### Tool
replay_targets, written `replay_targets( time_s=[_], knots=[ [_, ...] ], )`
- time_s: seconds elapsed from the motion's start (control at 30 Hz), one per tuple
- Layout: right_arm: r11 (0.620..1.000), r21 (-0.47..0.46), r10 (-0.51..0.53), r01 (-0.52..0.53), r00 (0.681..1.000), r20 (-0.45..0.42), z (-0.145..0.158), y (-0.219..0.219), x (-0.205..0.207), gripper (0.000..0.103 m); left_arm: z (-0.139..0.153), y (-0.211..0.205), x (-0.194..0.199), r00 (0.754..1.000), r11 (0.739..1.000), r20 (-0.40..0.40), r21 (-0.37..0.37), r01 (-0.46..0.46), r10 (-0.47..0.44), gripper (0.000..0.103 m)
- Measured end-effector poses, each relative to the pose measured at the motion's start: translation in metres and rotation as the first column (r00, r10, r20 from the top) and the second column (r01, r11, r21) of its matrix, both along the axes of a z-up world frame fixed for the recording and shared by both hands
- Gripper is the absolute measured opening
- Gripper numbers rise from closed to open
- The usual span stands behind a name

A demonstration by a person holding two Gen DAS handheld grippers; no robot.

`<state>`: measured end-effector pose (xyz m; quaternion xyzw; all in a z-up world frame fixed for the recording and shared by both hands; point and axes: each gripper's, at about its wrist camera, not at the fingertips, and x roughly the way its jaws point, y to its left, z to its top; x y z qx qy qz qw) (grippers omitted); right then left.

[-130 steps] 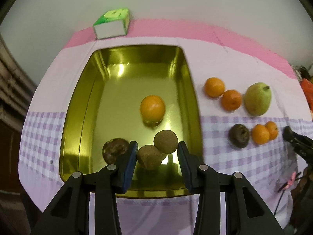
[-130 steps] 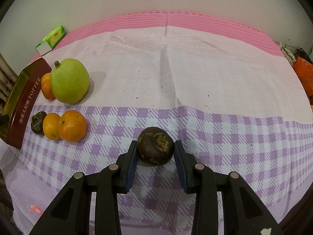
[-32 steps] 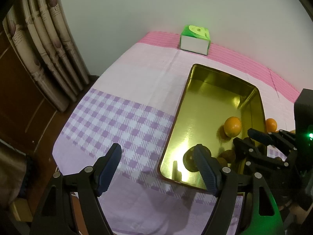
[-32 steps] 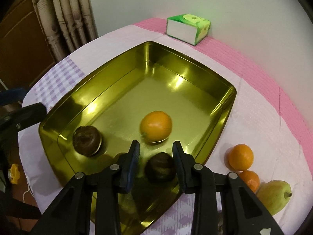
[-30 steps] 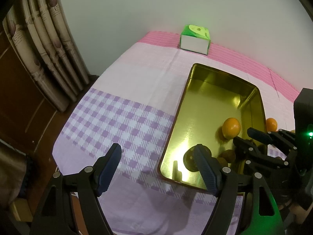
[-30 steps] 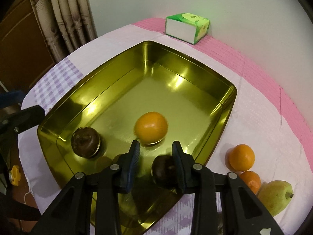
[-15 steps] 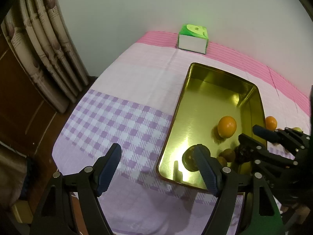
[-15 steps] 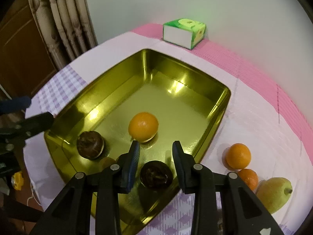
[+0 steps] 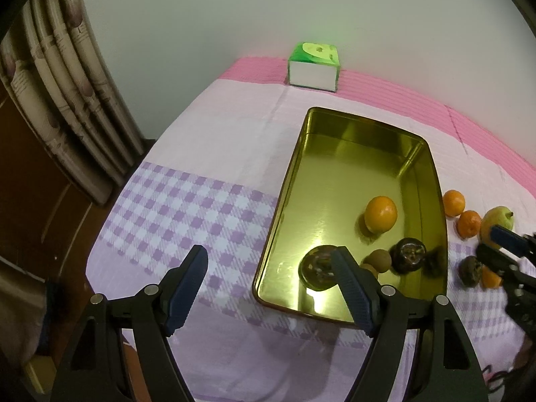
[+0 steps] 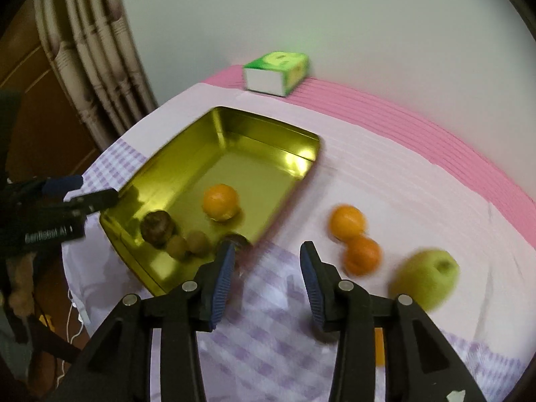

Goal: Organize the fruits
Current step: 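Move the open right gripper back over the table toward an orange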

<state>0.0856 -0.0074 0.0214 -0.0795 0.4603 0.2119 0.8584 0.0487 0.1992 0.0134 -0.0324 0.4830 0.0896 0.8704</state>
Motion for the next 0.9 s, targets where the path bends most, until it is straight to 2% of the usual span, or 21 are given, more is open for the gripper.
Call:
replay_targets(
  time_s=[0.17,0.33,0.5,0.67,0.9],
  knots=[
    [0.993,-0.016,-0.120,0.120,0.993,0.001,0.001,-0.061,-0.013,0.039,0.002,-0.008,-0.001,0.999,0.999,0.007,0.007,0.035,-0.035,0.077],
    [0.970,-0.026,-0.241,0.240,0.970,-0.020,-0.007,-0.117,-0.023,0.040,0.003,-0.017,-0.002,0.997,0.997,0.010,0.016,0.072,-0.073,0.077],
    [0.950,-0.041,-0.311,0.309,0.949,-0.055,-0.023,-0.156,-0.037,0.040,0.002,-0.023,-0.001,0.996,0.995,0.004,0.031,0.092,-0.092,0.077],
    [0.946,-0.035,-0.325,0.323,0.942,-0.086,-0.037,-0.166,-0.044,0.040,0.000,-0.027,-0.001,0.995,0.994,-0.004,0.040,0.103,-0.103,0.077],
    [0.959,-0.029,-0.284,0.282,0.953,-0.103,-0.051,-0.154,-0.036,0.040,-0.003,-0.038,-0.001,0.990,0.989,-0.017,0.053,0.140,-0.139,0.077]
  ],
)
